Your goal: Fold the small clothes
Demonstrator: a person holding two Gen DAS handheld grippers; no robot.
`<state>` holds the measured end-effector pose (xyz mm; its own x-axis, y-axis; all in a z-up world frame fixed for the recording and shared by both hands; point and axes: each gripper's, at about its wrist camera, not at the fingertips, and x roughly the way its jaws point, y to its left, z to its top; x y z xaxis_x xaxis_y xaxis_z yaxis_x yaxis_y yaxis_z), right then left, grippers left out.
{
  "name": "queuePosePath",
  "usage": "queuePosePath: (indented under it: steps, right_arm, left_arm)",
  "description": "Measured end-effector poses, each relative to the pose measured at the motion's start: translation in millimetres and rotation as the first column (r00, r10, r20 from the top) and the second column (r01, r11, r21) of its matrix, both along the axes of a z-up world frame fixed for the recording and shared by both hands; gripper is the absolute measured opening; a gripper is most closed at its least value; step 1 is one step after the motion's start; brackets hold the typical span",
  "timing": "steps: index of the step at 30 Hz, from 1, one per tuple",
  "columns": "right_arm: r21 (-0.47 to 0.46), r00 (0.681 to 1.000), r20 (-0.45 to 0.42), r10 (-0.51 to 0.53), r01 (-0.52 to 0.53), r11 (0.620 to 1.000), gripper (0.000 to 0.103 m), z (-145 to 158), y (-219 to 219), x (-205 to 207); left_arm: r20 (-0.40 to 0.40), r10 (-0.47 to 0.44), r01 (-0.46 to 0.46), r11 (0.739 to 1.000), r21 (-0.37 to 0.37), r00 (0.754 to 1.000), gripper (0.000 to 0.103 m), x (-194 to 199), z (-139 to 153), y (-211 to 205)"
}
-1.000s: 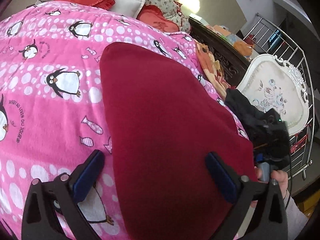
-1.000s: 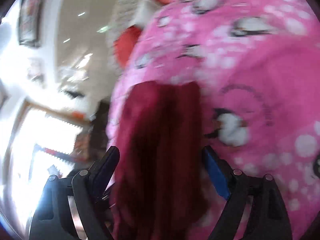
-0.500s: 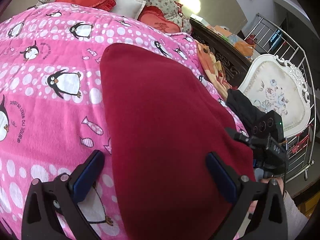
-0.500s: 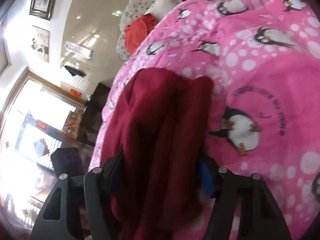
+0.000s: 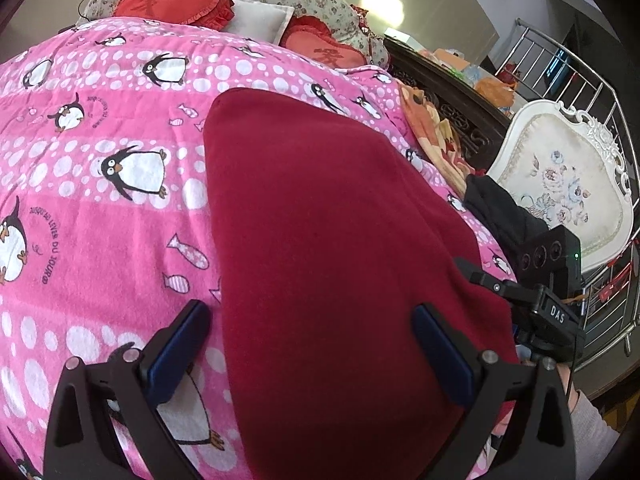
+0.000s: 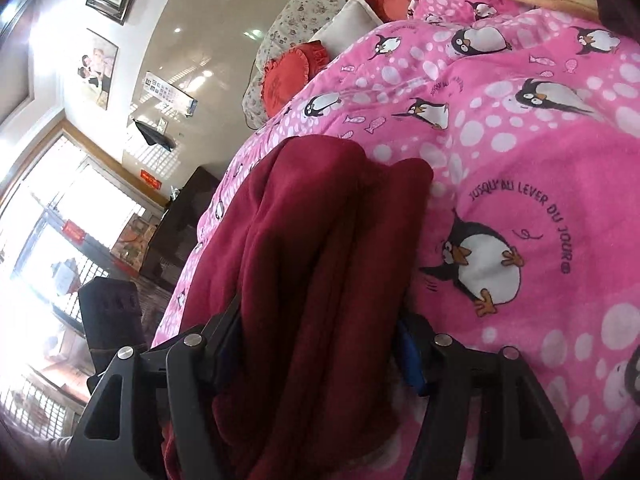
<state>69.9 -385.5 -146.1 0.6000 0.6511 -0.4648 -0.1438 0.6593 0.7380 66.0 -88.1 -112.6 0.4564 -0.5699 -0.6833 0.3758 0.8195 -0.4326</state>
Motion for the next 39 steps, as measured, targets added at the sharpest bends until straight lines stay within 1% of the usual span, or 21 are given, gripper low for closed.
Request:
queuePosePath:
  steps: [3, 6, 8, 10, 11, 13, 14, 16, 17, 18, 20, 23, 25, 28, 30, 32, 33, 34, 36, 37, 39]
  right_arm:
    - [-0.005, 1.0, -0.004, -0.004, 0.004, 1.0, 0.032, 0, -2, -2]
    - [-0.039, 0.999, -0.041, -0.015, 0.013, 0.999, 0.032, 6, -2, -4]
    - [-0.083, 0.999, -0.037, -0.022, 0.019, 0.996, 0.014, 17, 3, -5]
    - [-0.156, 1.0, -0.016, -0.018, 0.015, 0.988, 0.008, 28, 11, -6]
    - [-0.168, 1.0, -0.02, -0.017, 0.013, 0.986, 0.004, 32, 13, -5]
    - [-0.149, 0.999, -0.035, -0.028, 0.022, 0.989, 0.0, 38, 12, -4]
    - [-0.141, 0.999, -0.031, -0.029, 0.024, 0.99, 0.0, 44, 12, -5]
    - [-0.12, 0.999, -0.006, -0.032, 0.031, 0.992, 0.0, 62, 16, -8]
    - [-0.116, 1.0, 0.01, -0.026, 0.027, 0.993, 0.0, 69, 19, -10]
    - [-0.113, 1.0, 0.026, -0.018, 0.021, 0.993, 0.0, 77, 22, -10]
    - [-0.105, 0.999, 0.046, -0.001, 0.006, 0.995, 0.0, 92, 34, -7]
    - [-0.068, 0.997, 0.061, 0.039, -0.035, 0.997, 0.0, 103, 56, 10]
    - [-0.037, 0.996, 0.059, 0.066, -0.064, 0.997, 0.0, 104, 75, 28]
    - [0.035, 0.994, 0.041, 0.104, -0.105, 0.994, 0.0, 94, 108, 59]
    - [0.073, 0.993, 0.011, 0.117, -0.118, 0.99, 0.0, 78, 132, 79]
    - [0.068, 0.993, -0.015, 0.12, -0.118, 0.991, 0.0, 61, 148, 93]
    - [0.057, 0.993, -0.035, 0.114, -0.112, 0.992, 0.0, 52, 152, 97]
    - [0.04, 0.992, -0.08, 0.097, -0.094, 0.995, 0.002, 38, 154, 103]
    - [0.025, 0.988, -0.128, 0.088, -0.086, 0.996, 0.005, 21, 152, 108]
    - [0.049, 0.986, -0.139, 0.091, -0.085, 0.995, 0.007, 17, 147, 107]
    - [0.047, 0.986, -0.135, 0.101, -0.096, 0.994, 0.007, 24, 140, 101]
  left_arm:
    - [-0.002, 0.0, 0.0, 1.0, -0.007, 1.0, 0.103, 0, 0, 2]
    - [-0.004, 0.0, 0.0, 1.0, -0.013, 1.0, 0.103, 0, 0, 3]
    - [-0.004, 0.001, -0.001, 1.0, -0.013, 1.0, 0.103, 0, 0, 3]
    - [-0.004, 0.005, -0.005, 1.0, -0.004, 1.0, 0.102, 0, 1, 3]
    - [-0.002, 0.009, -0.009, 1.0, 0.002, 1.0, 0.1, -1, 3, 4]
    - [0.015, 0.007, -0.006, 1.0, -0.014, 1.0, 0.075, -5, 11, 6]
    - [0.02, 0.017, -0.017, 1.0, -0.01, 1.0, 0.07, -7, 16, 8]
    - [0.011, 0.04, -0.04, 0.998, -0.042, 0.999, 0.054, -9, 25, 17]
    - [0.003, 0.049, -0.049, 0.997, -0.061, 0.999, 0.053, -9, 29, 22]
    - [0.004, 0.062, -0.061, 0.995, -0.078, 0.998, 0.052, -9, 34, 31]
    - [0.04, 0.082, -0.079, 0.994, -0.073, 0.996, 0.052, -8, 47, 46]
    - [0.093, 0.115, -0.112, 0.993, -0.034, 0.989, 0.052, 6, 71, 79]
    - [0.1, 0.135, -0.136, 0.991, -0.002, 0.986, 0.052, 19, 80, 101]
    - [0.089, 0.167, -0.172, 0.983, 0.059, 0.982, 0.053, 43, 82, 133]
    - [0.065, 0.176, -0.182, 0.978, 0.103, 0.982, 0.054, 60, 72, 146]
    - [0.026, 0.166, -0.168, 0.977, 0.132, 0.986, 0.057, 72, 52, 151]
    - [-0.003, 0.159, -0.157, 0.976, 0.148, 0.987, 0.06, 77, 42, 152]
    - [-0.017, 0.159, -0.155, 0.975, 0.161, 0.987, 0.067, 80, 31, 151]
    - [-0.005, 0.166, -0.164, 0.978, 0.124, 0.986, 0.071, 77, 30, 156]
    - [-0.015, 0.174, -0.171, 0.98, 0.103, 0.985, 0.071, 76, 33, 160]
    - [0.007, 0.185, -0.185, 0.979, 0.082, 0.983, 0.071, 70, 44, 167]
